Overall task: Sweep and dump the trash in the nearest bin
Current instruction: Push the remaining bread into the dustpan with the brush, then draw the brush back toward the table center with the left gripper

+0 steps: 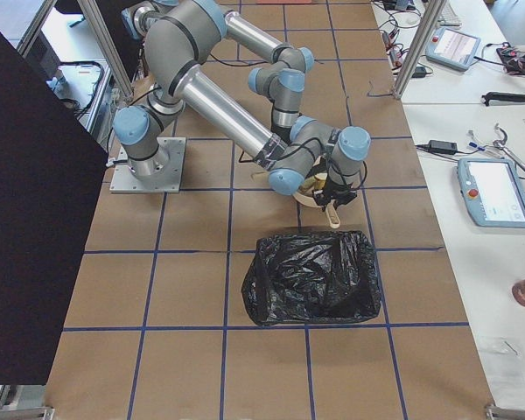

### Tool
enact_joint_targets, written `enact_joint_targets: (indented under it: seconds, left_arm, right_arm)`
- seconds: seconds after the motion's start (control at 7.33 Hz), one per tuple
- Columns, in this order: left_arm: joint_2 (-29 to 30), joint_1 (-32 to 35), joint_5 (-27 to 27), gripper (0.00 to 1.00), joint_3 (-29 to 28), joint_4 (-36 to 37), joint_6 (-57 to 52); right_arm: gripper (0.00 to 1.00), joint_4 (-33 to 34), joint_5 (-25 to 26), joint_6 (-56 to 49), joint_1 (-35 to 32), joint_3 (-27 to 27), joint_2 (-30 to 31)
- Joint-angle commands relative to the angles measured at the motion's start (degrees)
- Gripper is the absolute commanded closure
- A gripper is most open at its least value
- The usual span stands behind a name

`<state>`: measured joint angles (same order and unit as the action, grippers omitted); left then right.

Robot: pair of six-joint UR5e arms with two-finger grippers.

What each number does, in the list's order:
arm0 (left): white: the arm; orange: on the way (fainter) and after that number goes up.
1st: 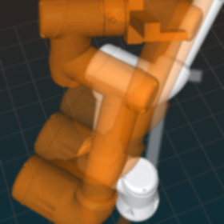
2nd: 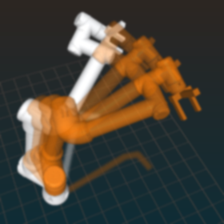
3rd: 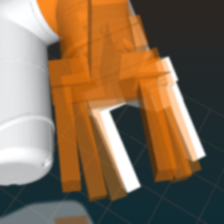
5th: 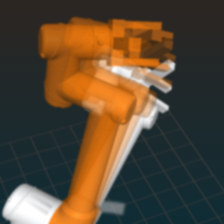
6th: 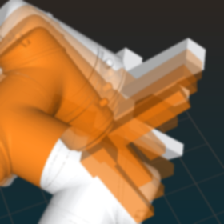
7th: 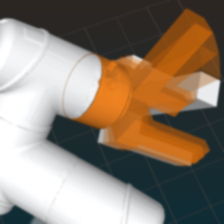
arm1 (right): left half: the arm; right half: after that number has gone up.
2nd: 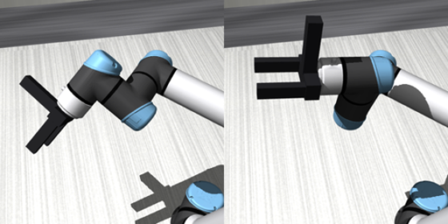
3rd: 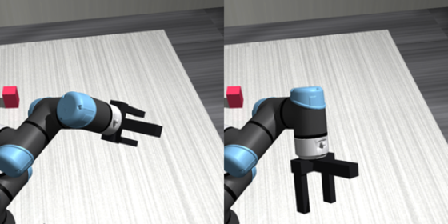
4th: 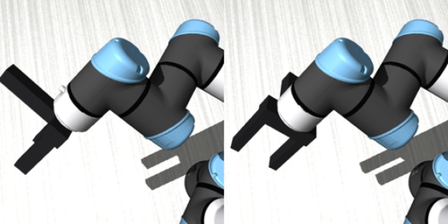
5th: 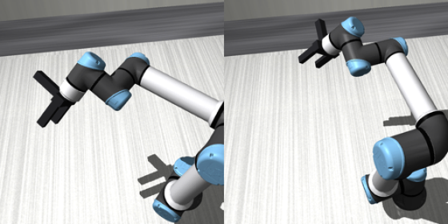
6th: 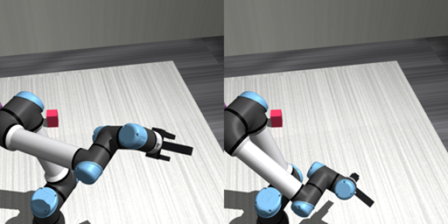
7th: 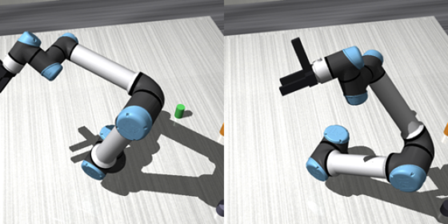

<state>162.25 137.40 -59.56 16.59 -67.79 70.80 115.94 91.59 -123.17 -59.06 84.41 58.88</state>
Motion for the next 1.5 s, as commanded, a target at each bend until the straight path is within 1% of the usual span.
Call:
enact_joint_targets:
  seconds: [0.0,0.14,0.27,0.41,0.55,0.68,0.95,1.09,1.23,1.36]
  left_arm:
    - [-1.57,-0.12,-7.02,1.0,0.46,-6.34,0.57]
    - [-2.37,-0.29,-9.5,1.0,0.63,-10.65,0.31]
    - [-4.38,-0.73,-12.83,1.0,0.81,-15.48,-0.65]
    - [-6.57,-1.43,-16.6,1.0,1.07,-21.88,-5.28]
    - [-8.77,-3.26,-19.69,1.0,1.42,-28.04,-15.15]
    - [-11.05,-5.81,-19.89,1.0,1.43,-32.88,-20.04]
    - [-16.32,-11.08,-21.73,1.0,1.86,-39.57,-29.18]
    - [-19.13,-13.8,-22.7,1.0,2.56,-40.92,-33.32]
    - [-21.68,-16.09,-25.4,1.0,4.05,-42.32,-36.06]
    - [-24.93,-19.25,-25.52,1.0,6.41,-46.51,-39.82]
  right_arm:
    - [1.0,-0.01,-0.18,0.03,0.0,-0.04,0.01]
    - [1.0,-0.01,-0.79,0.03,0.0,-0.04,0.01]
    - [1.0,-0.62,-1.32,0.12,0.0,-0.21,0.01]
    - [1.0,-0.63,-2.02,0.29,0.0,-0.21,0.09]
    - [1.0,-0.63,-2.29,0.3,0.0,-0.3,0.09]
    - [1.0,-0.63,-2.99,0.3,0.09,-0.3,0.18]
    - [1.0,-0.63,-3.87,0.38,0.26,-0.47,0.18]
    - [1.0,-1.67,-4.74,1.08,0.26,-1.43,0.36]
    - [1.0,-4.73,-4.67,2.22,0.09,-3.62,0.97]
    - [1.0,-7.98,-4.84,2.32,0.09,-5.73,1.15]
